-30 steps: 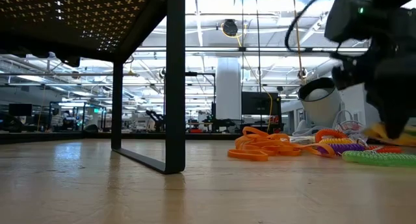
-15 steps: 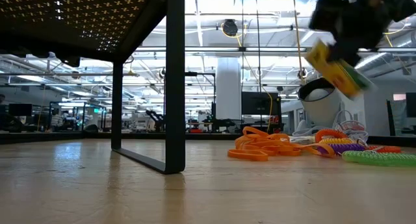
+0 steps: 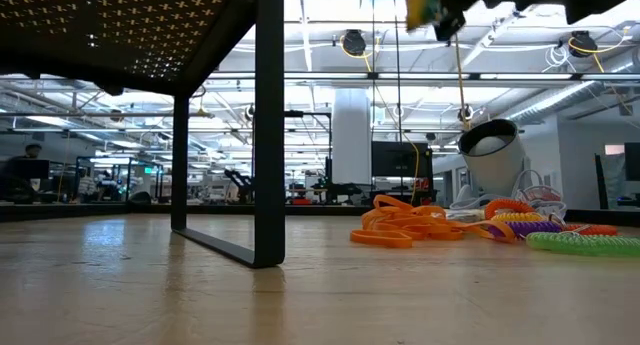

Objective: Pick & Place Office Desk Supplies
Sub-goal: Put the crayon box into the left yellow bin on the shelf

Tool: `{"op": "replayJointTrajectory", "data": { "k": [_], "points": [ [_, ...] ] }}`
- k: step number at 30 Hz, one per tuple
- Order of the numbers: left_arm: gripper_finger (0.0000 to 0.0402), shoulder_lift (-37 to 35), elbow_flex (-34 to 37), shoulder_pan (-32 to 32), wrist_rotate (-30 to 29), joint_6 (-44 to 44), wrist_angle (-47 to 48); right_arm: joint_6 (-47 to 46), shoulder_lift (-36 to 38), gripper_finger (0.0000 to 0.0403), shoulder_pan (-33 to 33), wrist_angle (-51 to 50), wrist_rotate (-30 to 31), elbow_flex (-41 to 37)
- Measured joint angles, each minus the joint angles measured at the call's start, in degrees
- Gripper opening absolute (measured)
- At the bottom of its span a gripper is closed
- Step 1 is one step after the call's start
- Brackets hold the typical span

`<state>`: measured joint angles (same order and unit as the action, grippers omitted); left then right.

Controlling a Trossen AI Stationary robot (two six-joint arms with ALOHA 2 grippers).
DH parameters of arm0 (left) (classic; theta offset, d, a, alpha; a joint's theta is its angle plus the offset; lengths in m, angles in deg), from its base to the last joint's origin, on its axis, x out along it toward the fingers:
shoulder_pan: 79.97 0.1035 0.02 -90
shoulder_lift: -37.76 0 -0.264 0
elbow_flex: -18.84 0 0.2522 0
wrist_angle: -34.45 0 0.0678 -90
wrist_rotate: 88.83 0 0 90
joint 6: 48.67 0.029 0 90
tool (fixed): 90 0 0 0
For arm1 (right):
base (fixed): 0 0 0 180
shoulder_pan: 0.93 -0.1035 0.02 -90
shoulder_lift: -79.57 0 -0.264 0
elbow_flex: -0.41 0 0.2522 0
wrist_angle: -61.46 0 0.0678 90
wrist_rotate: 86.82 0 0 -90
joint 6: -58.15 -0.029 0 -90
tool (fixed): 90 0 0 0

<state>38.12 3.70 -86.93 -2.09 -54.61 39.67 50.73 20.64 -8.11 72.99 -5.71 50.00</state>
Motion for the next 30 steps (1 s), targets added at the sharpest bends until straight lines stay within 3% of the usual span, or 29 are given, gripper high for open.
{"op": "replayJointTrajectory", "data": {
  "k": [5,8,14,18,23,30],
  "points": [
    [0.0241,0.0,0.0,0.0,-0.8,-3.7,-3.1,4.2,-3.2,0.0099,0.0,9.4,4.9,0.0],
    [0.0241,0.0,0.0,0.0,-5.5,-4.8,-4.7,5.9,-5.2,0.0102,0.4,13.4,8.6,0.0],
    [0.0241,0.0,0.0,0.0,-14.2,-5.4,-9.2,7.1,-9.0,0.0103,2.7,22.9,8.9,0.0],
    [0.0241,1.4,0.0,0.0,-13.4,-0.9,-15.4,7.1,-11.8,0.0099,4.9,30.7,8.9,0.0],
    [0.0241,9.2,-3.8,0.0,-12.9,3.1,-17.8,7.1,-14.6,0.0101,7.3,33.1,8.7,2.2],
    [0.0241,29.7,-17.2,0.2,-15.5,7.1,-12.0,7.6,-20.8,0.0102,9.1,32.7,4.1,9.9]
  ]
}}
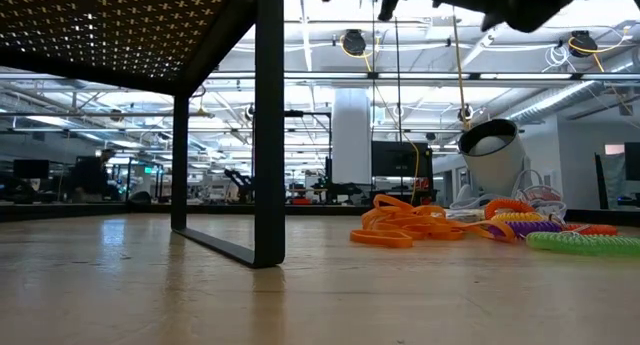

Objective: Pick & Place Office Desk Supplies
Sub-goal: Put the crayon box into the left yellow bin on the shelf

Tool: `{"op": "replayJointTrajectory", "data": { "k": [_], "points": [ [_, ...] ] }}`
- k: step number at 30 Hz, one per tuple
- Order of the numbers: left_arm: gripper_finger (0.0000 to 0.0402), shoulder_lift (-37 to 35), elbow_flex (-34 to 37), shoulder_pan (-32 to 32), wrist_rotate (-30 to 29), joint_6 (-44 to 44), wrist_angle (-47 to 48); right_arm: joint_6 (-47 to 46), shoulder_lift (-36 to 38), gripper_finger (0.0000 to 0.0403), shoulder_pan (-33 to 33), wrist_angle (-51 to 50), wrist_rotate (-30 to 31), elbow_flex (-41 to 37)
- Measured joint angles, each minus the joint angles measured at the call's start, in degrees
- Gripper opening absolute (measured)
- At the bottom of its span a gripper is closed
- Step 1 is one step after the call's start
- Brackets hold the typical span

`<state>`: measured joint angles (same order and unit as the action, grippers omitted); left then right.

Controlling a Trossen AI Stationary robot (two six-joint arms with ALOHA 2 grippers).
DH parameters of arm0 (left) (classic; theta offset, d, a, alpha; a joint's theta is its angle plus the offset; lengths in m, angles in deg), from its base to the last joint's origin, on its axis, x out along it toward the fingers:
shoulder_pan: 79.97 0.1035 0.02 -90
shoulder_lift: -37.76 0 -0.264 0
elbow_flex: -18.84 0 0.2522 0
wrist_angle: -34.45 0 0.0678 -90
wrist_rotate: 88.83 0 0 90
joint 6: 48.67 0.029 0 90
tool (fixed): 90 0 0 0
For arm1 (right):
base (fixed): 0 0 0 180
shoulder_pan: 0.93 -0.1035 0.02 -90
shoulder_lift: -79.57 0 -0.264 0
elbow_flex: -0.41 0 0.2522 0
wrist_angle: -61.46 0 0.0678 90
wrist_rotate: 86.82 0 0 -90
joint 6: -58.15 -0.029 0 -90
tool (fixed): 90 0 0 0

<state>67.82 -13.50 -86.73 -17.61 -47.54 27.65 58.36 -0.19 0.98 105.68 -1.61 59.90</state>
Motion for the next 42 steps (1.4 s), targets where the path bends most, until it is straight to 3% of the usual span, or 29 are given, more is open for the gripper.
{"op": "replayJointTrajectory", "data": {
  "k": [11,22,30,34,38,42],
  "points": [
    [0.0241,27.8,-18.9,-0.1,1.3,12.1,0.2,1.6,-6.6,0.0102,1.9,-0.2,0.2,7.0],
    [0.0241,45.0,-29.8,0.0,-0.7,23.3,-4.5,2.0,-6.5,0.0102,1.8,0.1,0.3,7.1],
    [0.0241,48.5,-32.0,-0.3,-12.7,29.1,-5.2,1.9,-6.5,0.0102,1.8,-1.8,0.2,7.1],
    [0.0241,47.6,-32.1,-0.4,-14.2,28.8,-5.1,2.0,-6.5,0.0102,1.7,-1.8,0.0,7.1],
    [0.0241,46.7,-32.1,-0.5,-13.9,25.8,-6.0,2.0,-6.5,0.0102,1.8,-1.6,0.0,7.1],
    [0.0241,46.7,-32.1,-0.1,-6.8,20.5,-7.5,1.9,-6.6,0.0102,1.7,-1.9,-0.3,7.0]
  ]
}}
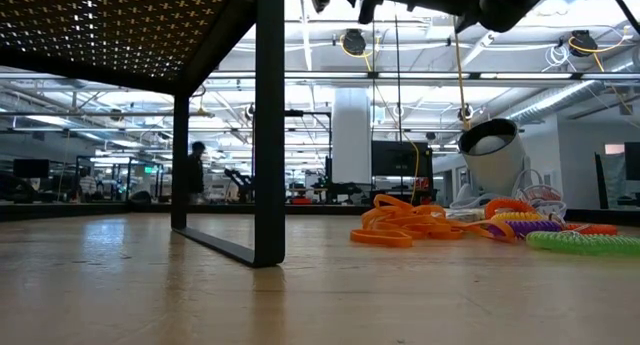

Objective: Pick & Place Office Desk Supplies
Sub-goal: Put the crayon box into the left yellow bin on the shelf

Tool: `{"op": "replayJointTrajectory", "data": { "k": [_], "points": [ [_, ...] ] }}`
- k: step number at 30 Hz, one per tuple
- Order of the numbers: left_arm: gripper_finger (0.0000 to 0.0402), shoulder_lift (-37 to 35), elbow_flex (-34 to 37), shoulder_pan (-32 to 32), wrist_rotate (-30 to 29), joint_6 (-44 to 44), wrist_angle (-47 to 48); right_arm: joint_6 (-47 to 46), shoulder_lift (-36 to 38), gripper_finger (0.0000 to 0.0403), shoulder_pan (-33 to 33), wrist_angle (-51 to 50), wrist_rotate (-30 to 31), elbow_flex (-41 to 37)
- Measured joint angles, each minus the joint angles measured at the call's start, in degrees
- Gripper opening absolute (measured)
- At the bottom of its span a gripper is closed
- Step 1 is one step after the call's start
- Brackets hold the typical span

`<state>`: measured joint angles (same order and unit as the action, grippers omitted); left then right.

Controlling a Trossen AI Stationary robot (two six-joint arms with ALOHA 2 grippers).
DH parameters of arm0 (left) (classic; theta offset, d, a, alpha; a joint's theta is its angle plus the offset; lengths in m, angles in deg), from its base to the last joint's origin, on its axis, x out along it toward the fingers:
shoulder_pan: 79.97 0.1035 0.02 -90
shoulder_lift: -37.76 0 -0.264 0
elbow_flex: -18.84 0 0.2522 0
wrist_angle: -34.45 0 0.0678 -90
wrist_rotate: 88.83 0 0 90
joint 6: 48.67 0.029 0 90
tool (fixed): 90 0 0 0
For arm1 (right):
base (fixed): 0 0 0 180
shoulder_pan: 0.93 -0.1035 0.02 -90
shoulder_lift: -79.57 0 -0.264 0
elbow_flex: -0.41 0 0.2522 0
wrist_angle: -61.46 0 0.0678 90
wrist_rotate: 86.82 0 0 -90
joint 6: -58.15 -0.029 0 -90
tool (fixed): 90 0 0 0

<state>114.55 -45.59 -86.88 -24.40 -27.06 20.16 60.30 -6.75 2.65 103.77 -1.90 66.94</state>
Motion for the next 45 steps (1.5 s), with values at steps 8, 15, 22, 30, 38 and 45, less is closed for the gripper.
{"op": "replayJointTrajectory", "data": {
  "k": [8,15,22,30,38,45],
  "points": [
    [0.0241,0.0,0.0,2.4,13.3,-7.3,0.8,0.5,0.0,0.0102,-1.6,0.2,-2.7,0.0],
    [0.0239,0.0,0.0,3.3,16.5,-7.6,-0.2,0.6,0.0,0.0097,-2.2,0.3,-2.6,0.0],
    [0.0163,0.0,0.0,3.3,19.8,-7.6,-1.0,0.1,0.0,0.01,-2.3,0.5,-2.9,0.0],
    [0.0096,0.0,0.1,3.2,17.7,-8.6,-1.2,0.2,0.1,0.0102,-2.2,0.4,-2.5,0.0],
    [0.0118,-4.7,0.0,1.3,17.0,-9.0,3.4,0.5,7.3,0.0145,-2.2,-12.1,-2.4,0.0],
    [0.0096,-15.0,0.1,-4.5,16.9,-13.4,19.1,1.8,16.2,0.0177,-2.2,-29.2,-2.3,-0.1]
  ]
}}
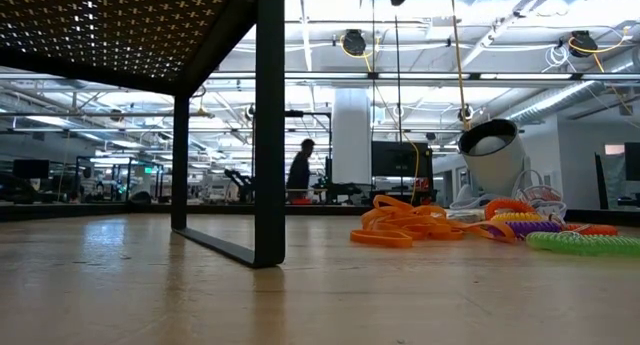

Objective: Pick & Place Office Desk Supplies
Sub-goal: Put the crayon box into the left yellow bin on the shelf

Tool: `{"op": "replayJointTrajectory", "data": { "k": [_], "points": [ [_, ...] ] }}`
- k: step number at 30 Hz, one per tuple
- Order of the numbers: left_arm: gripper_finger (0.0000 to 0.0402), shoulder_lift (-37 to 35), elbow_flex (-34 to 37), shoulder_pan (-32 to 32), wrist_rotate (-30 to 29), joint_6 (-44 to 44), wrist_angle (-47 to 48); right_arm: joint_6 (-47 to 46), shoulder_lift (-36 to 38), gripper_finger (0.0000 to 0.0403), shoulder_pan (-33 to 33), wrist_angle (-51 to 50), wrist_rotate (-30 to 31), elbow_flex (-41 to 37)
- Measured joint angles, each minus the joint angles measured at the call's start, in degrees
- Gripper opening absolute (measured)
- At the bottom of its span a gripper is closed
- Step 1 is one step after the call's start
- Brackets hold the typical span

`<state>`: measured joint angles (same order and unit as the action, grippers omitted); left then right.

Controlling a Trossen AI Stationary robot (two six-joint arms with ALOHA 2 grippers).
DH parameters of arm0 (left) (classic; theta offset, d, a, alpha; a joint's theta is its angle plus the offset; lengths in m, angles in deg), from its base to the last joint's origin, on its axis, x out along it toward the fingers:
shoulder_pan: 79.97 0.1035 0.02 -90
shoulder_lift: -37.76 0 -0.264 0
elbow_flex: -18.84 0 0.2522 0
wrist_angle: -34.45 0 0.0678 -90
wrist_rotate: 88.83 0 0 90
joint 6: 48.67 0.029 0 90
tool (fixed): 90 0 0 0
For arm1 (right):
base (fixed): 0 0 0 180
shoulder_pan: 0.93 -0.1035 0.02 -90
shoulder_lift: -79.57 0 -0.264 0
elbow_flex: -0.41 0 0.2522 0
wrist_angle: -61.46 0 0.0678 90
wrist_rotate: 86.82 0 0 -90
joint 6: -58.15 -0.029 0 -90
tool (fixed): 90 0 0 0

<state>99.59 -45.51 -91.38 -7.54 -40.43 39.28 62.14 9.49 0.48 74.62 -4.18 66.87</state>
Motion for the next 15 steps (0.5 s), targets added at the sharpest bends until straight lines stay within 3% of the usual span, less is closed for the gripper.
{"op": "replayJointTrajectory", "data": {
  "k": [5,10,15],
  "points": [
    [0.0102,-8.3,0.0,-8.0,2.7,-14.0,12.8,-0.2,4.0,0.0179,0.0,-9.3,0.0,0.0],
    [0.0107,-13.6,-0.1,-18.4,9.2,-28.3,17.9,-0.2,5.0,0.0172,0.0,-11.2,0.0,0.0],
    [0.0108,-14.2,0.0,-29.1,5.0,-39.7,19.5,0.0,5.0,0.017,0.0,-11.4,0.0,0.0]
  ]
}}
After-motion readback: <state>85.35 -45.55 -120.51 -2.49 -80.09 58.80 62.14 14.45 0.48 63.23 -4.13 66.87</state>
